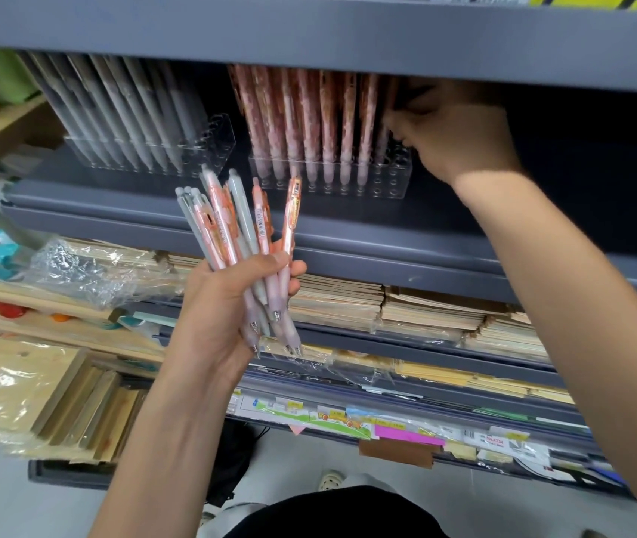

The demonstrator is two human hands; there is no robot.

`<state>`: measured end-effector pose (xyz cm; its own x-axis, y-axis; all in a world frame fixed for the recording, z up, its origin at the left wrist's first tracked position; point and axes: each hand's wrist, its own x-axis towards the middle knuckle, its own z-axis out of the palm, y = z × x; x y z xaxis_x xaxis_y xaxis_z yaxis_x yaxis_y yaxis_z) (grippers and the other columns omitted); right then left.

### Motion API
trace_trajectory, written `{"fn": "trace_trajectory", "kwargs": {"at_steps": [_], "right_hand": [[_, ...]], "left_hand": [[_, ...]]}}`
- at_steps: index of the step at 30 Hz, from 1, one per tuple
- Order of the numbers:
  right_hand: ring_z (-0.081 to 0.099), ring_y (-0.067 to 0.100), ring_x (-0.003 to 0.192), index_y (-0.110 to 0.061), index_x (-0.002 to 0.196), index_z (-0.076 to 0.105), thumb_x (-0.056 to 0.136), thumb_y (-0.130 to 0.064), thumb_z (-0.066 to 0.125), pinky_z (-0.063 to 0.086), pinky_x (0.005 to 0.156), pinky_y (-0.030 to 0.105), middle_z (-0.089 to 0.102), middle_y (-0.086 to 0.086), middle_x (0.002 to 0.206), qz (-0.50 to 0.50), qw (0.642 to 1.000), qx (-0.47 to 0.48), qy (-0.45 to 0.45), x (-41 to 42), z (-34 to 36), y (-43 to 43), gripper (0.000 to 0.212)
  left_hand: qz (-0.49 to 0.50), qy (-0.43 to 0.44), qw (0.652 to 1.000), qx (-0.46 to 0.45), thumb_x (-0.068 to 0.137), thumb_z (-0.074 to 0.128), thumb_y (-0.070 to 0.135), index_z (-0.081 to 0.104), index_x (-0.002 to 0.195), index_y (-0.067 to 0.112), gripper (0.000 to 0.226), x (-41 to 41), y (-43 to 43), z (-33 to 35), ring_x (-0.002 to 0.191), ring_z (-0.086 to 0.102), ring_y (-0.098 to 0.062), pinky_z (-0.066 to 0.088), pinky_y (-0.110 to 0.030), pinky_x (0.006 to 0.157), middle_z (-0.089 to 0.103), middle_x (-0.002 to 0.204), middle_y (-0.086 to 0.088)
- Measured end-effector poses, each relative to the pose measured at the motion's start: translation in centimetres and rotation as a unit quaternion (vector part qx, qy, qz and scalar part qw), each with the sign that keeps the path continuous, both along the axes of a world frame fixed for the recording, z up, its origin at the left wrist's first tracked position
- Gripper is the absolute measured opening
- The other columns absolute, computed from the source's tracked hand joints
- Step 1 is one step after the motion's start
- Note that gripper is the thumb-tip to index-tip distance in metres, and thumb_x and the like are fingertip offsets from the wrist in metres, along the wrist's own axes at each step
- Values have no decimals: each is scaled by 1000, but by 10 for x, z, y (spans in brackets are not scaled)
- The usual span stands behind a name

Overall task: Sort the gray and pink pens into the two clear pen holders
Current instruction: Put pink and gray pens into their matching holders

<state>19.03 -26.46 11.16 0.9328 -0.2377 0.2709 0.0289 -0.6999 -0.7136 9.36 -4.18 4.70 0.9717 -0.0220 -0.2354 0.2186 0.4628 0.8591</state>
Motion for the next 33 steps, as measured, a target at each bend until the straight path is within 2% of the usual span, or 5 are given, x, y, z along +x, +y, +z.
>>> {"fn": "trace_trajectory", "kwargs": {"at_steps": [4, 8, 19, 24, 33], "right_hand": [[69, 22, 84, -28, 77, 63, 83, -27, 71, 55, 83, 38, 75, -1, 92, -30, 995, 59, -70, -31, -10, 10, 10], [57, -2, 52, -24, 77, 76, 83, -40, 73, 44, 50, 15, 72, -10, 69, 118, 977, 170, 59, -70, -25, 39, 18], [67, 20, 63, -7, 91, 66, 93, -12, 63, 54, 59, 26, 72, 6, 74, 54, 891, 436, -116, -80, -28, 22, 6], [67, 21, 65, -8, 91, 57, 93, -8, 59, 56, 64, 34, 68, 4, 80, -33, 859, 396, -322, -66, -23, 1, 3], [64, 19, 64, -16, 87, 62, 88, -3, 49, 56, 65, 35, 67, 0, 78, -17, 920, 248, -303, -38, -21, 5, 18]], "left_hand": [[-13, -19, 1000, 13, 71, 72, 2, 64, 107, 2, 37, -1, 0, -1, 76, 75, -22, 58, -25, 62, 76, 83, -7], [-42, -30, 998, 25, 74, 70, -2, 67, 103, 2, 30, -2, -5, -3, 76, 75, -25, 58, -27, 61, 76, 88, -11], [-67, -55, 996, -2, 86, 62, -6, 65, 99, 6, 18, -2, -8, -7, 63, 68, -21, 55, -26, 58, 68, 71, -5], [-67, -60, 996, -20, 85, 63, -3, 55, 105, 8, 25, -4, -1, -8, 52, 51, -15, 47, -25, 51, 56, 68, -1], [-75, -34, 997, -11, 80, 64, 3, 55, 114, 9, 35, -6, 4, -9, 54, 55, -16, 50, -26, 53, 58, 68, -2]]}}
